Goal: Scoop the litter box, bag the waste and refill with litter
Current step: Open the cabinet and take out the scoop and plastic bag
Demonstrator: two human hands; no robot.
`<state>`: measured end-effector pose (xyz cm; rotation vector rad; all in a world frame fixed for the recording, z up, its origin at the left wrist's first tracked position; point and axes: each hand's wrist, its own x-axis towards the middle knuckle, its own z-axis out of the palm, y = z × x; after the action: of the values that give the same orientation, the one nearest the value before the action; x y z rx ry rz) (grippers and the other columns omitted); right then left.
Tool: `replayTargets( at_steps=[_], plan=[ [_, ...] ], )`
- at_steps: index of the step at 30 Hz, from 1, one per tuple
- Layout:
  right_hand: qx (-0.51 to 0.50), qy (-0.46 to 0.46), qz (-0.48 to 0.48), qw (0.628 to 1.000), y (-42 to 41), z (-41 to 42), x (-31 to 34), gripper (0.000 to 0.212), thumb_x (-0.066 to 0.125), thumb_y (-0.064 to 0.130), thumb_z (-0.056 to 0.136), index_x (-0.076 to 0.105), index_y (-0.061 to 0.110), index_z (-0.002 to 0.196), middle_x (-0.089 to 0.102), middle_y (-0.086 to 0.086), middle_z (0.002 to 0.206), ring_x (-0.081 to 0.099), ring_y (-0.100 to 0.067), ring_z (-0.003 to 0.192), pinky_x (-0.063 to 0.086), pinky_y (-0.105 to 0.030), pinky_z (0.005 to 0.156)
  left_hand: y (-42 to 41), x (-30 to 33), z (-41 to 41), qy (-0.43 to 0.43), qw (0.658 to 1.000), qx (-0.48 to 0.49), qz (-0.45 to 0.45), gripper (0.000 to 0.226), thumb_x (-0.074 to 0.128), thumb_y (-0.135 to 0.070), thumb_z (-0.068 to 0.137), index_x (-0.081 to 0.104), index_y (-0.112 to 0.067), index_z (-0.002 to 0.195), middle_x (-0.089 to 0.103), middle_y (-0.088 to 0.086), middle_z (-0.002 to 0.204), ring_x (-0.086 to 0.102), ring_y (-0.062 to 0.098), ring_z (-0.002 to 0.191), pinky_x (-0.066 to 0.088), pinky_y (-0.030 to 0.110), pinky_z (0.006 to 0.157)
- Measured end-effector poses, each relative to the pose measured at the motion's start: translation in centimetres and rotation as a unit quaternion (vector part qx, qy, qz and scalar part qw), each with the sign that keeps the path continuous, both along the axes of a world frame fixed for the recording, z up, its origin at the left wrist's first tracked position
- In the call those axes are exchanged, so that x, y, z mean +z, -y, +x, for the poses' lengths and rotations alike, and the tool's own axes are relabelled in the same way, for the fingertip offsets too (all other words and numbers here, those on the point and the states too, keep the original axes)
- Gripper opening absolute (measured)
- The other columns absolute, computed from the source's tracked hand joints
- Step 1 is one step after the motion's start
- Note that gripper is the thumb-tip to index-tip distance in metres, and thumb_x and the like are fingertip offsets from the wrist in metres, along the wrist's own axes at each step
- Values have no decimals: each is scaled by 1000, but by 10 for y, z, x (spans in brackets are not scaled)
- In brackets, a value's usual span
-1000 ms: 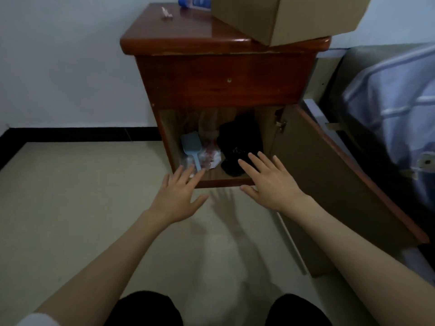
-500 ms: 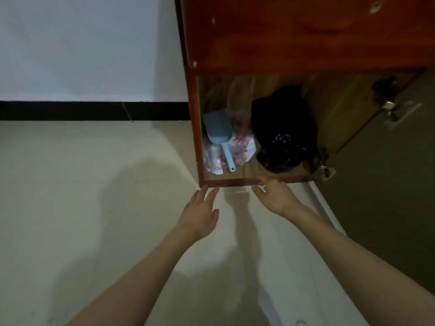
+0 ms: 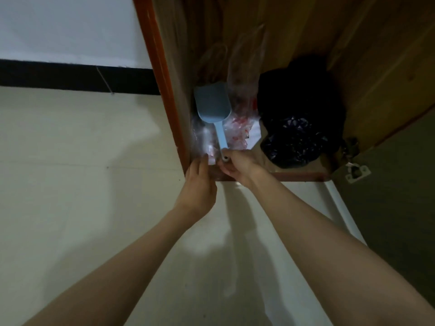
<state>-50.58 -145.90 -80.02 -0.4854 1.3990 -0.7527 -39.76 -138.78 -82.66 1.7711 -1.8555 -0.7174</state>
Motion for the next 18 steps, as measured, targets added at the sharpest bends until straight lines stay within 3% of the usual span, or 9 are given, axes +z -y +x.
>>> replayTargets(
  at_steps=[2,3,7,11,13,15,18],
  plan=[
    [2,-17,-23,1000,5,-4,2,11,52,10,94,57,7,85,52,-4,66,45,-10,51,42,-17,41,7,0,0,-4,1000,8,-17,59,46,8,83,28,4,139,35,25,139,35,40,130,32,45,109],
    [9,-29,-44,999,6,-8,4,13,50,13,95,58,8,86,50,-2,64,42,-9,49,36,-16,39,9,0,-2,8,1000,7,-21,58,46,5,85,27,1,140,34,23,141,35,38,131,32,46,110],
    [-30,74,-110,991,-7,-44,21,22,38,11,100,53,9,83,43,-1,64,34,-7,54,28,-12,40,25,-1,-9,112,992,-4,-58,59,47,-5,91,23,-10,145,28,11,150,26,27,140,28,39,112],
    [-85,126,-108,983,-31,-83,36,22,38,10,100,52,9,83,55,-5,68,45,-8,54,34,-14,41,53,-4,-26,203,978,-34,-21,66,44,-19,93,8,-19,148,17,9,154,15,27,143,22,43,115],
    [-94,145,-99,980,-36,-95,39,21,38,10,100,50,10,83,59,-7,72,50,-8,50,35,-15,43,61,-3,-32,255,966,-47,-4,57,45,-20,91,25,-20,144,37,13,143,33,30,133,28,43,110],
    [-96,174,-85,976,-39,-105,43,17,37,8,99,51,8,90,60,-10,78,53,-7,47,36,-15,44,64,2,-33,310,949,-46,-28,37,44,-13,88,50,-15,125,56,13,121,50,31,114,39,41,99],
    [-95,205,-64,972,-48,-115,46,17,34,0,97,49,3,102,61,-12,87,52,-6,46,36,-14,43,68,6,-31,324,943,-36,-67,25,47,-7,87,56,-9,110,58,13,111,54,30,105,46,40,91]
  ],
)
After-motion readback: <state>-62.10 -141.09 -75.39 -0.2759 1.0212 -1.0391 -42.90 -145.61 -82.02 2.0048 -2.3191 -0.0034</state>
